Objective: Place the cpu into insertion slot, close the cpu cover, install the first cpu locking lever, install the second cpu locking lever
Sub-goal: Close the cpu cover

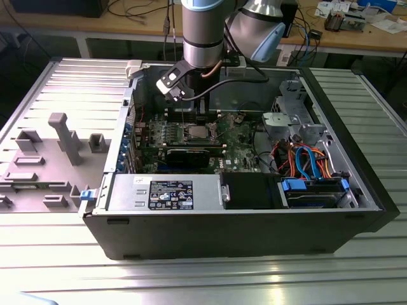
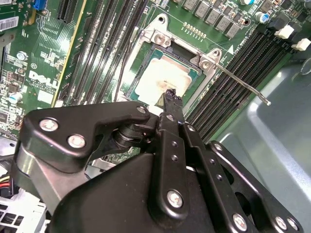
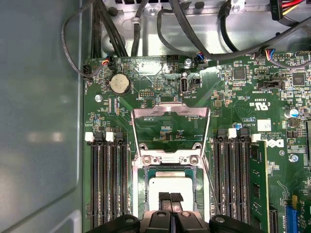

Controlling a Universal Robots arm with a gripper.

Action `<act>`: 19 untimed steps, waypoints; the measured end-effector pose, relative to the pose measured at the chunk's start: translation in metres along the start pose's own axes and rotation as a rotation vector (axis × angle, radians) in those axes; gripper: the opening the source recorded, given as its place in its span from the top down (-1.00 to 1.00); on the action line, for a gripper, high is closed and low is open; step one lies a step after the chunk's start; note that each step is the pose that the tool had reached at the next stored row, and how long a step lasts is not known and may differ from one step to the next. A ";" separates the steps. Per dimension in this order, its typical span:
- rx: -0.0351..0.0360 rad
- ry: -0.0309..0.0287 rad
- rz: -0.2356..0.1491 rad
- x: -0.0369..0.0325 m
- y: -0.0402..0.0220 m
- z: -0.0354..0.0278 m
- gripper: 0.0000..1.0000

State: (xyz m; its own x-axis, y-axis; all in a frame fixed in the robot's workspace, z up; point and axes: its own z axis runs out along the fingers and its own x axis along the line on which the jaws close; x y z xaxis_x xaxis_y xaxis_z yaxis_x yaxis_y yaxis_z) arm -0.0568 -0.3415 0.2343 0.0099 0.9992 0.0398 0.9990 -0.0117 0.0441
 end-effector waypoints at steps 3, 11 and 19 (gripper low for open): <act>0.0000 0.0001 0.000 0.0001 0.0001 -0.0029 0.79; -0.0001 0.0001 0.000 0.0003 0.0003 -0.0074 0.79; -0.0002 -0.0003 0.000 0.0005 0.0006 -0.0116 0.79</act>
State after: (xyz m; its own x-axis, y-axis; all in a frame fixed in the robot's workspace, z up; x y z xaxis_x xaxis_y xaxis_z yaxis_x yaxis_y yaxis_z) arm -0.0567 -0.3415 0.2459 0.0098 0.9992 0.0395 0.9990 -0.0116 0.0442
